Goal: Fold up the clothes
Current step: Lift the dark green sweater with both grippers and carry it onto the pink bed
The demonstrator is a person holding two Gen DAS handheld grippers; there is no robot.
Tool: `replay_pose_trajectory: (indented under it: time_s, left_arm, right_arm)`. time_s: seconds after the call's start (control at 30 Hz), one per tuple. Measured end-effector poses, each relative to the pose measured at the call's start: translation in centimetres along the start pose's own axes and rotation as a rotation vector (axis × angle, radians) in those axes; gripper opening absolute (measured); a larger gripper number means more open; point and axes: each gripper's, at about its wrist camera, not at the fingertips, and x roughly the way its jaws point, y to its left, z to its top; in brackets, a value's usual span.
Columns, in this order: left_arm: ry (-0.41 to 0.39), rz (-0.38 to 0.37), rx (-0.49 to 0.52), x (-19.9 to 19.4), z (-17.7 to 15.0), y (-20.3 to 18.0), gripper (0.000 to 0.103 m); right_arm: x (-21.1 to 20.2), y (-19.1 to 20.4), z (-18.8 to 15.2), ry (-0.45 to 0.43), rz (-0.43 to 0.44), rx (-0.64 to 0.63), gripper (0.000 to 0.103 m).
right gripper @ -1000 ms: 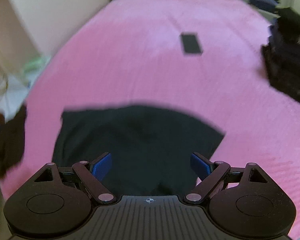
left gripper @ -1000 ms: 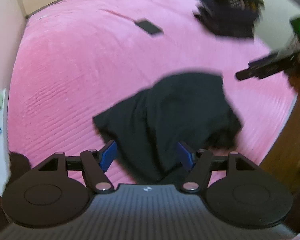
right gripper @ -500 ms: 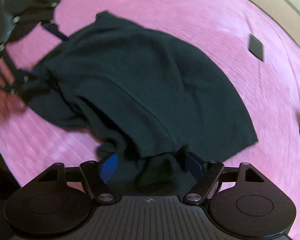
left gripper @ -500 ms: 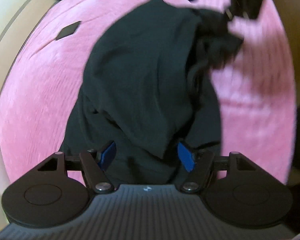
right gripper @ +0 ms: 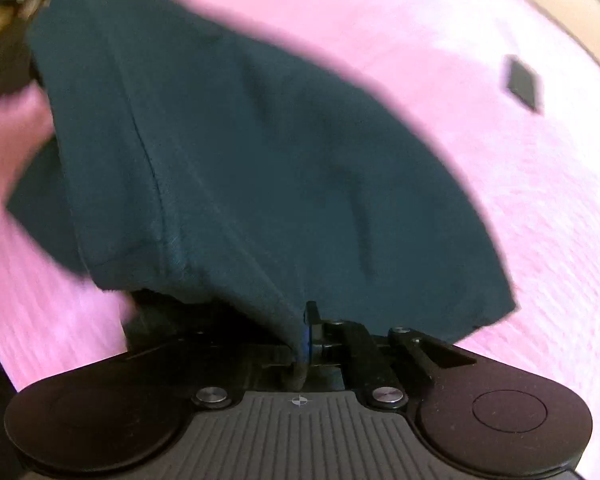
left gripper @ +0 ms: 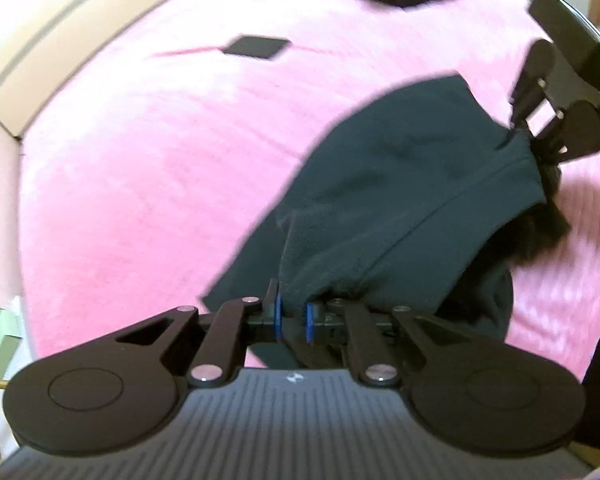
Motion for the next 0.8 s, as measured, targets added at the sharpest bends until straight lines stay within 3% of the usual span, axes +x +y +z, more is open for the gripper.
replay_pose_trajectory:
  time_s: [0.13, 0.27, 0.37, 0.47, 0.67, 0.8]
  left_arm:
    - [-0.104, 0.072, -0.006, -4.7, 1.9, 0.9, 0.007]
    - [-0.233, 0.154, -0.035, -10.9, 3.2, 1.2, 0.007]
    - [-0.367, 0.228, -0.088, -17.7, 3.2, 0.1, 0.006]
    - [-0.461, 0.271, -0.11, -25.1, 2.1, -2.2, 0.006]
    - [-0.586, 0.309, -0.087, -35.1, 2.5, -5.2, 0.006]
    - [-0.683, 0.341, -0.052, -40.0, 5.5, -5.3, 0.007]
  right_arm:
    - [-7.6, -1.3, 0.5, -0.179, -0.098, 0.161, 0.002]
    - [-18.5, -0.7, -0.1, -0.385, -0.258, 0.251, 0.002]
    - [-26.6, 2.3, -1.1, -0.528, -0.371, 0.253, 0.002]
    - [-33.5, 6.5, -3.0, -0.645, -0.429, 0.291, 0.002]
    - [-43.6, 11.5, -5.7, -0.775, -0.527, 0.296, 0.002]
    - [-50.2, 13.1, -5.6, -0.873, -0.616, 0.253, 0.002]
